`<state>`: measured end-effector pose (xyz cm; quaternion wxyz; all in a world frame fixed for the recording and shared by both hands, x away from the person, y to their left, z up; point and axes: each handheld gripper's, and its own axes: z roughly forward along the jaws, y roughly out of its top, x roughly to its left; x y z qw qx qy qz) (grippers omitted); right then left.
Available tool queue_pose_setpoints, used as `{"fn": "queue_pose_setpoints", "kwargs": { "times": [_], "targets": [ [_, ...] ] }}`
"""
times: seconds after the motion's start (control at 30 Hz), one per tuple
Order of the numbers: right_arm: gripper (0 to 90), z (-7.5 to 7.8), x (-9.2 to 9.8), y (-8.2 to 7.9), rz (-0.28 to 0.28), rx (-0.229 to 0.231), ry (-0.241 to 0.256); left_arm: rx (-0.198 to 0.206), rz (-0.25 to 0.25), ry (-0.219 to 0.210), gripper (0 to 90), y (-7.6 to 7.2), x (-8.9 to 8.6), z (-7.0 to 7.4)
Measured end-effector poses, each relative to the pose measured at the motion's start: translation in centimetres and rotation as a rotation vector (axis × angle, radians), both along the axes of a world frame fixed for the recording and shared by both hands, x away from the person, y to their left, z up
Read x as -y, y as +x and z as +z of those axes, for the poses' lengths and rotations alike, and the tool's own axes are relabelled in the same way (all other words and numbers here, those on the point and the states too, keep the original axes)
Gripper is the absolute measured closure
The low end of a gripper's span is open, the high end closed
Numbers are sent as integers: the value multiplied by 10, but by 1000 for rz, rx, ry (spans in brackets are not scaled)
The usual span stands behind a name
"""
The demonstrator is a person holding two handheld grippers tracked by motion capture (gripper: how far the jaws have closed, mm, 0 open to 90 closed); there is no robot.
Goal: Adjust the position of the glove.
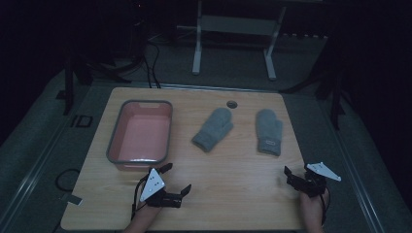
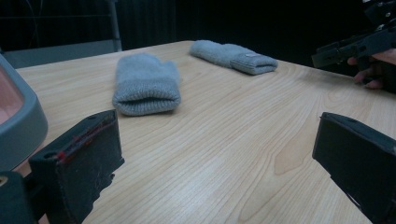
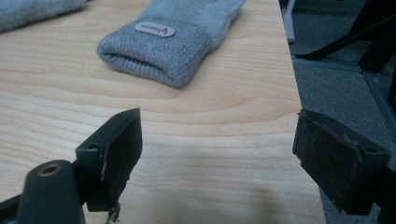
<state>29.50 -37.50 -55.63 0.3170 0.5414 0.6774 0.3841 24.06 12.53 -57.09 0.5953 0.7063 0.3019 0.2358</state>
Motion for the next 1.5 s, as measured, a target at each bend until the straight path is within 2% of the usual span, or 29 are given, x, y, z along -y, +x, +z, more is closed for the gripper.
{"fn": "queue_pose_setpoints", "kwargs": {
  "times": [0.07, 0.27, 0.4, 0.5, 0.67, 0.73, 0.83, 0.87, 1.0, 1.17, 1.3, 1.4, 1.47, 1.5],
  "targets": [
    [157, 0, 0, 0, 2, -7, 6, -1, 1, -2, 17, 0, 0, 0],
    [156, 5, -1, 5, 77, -60, 53, 1, 1, 3, 17, 0, 0, 0],
    [156, 9, -2, 11, 84, -94, 54, 1, 0, 0, 17, 0, 0, 0],
    [157, 16, -1, 13, 88, -92, 57, 0, 0, -3, 17, 0, 0, 0],
    [147, 32, -3, 18, 105, -64, 27, 0, -1, -6, 17, 0, 0, 0],
    [146, 39, -5, 21, 112, -73, 25, 1, -2, -4, 17, 0, 0, 0],
    [148, 48, -9, 27, 155, -109, 35, -2, -4, -5, 17, 0, 0, 0],
    [147, 51, -11, 31, 185, -127, 47, -2, -4, -5, 17, 0, 0, 0],
    [143, 61, -19, 40, 239, -148, 57, -2, -3, -5, 17, 0, 0, 0],
    [137, 70, -30, 53, 313, -141, 68, -1, -4, -6, 17, 0, 0, 0],
    [144, 74, -45, 64, 311, -135, 42, -1, -5, -5, 17, 0, 0, 0],
    [146, 76, -58, 73, 344, -103, 9, -1, -5, -4, 17, 0, 0, 0],
    [146, 77, -68, 80, 392, -89, -1, -1, -6, -3, 17, 0, 0, 0],
    [146, 77, -68, 80, 392, -89, -1, -1, -6, -3, 17, 0, 0, 0]
  ]
}}
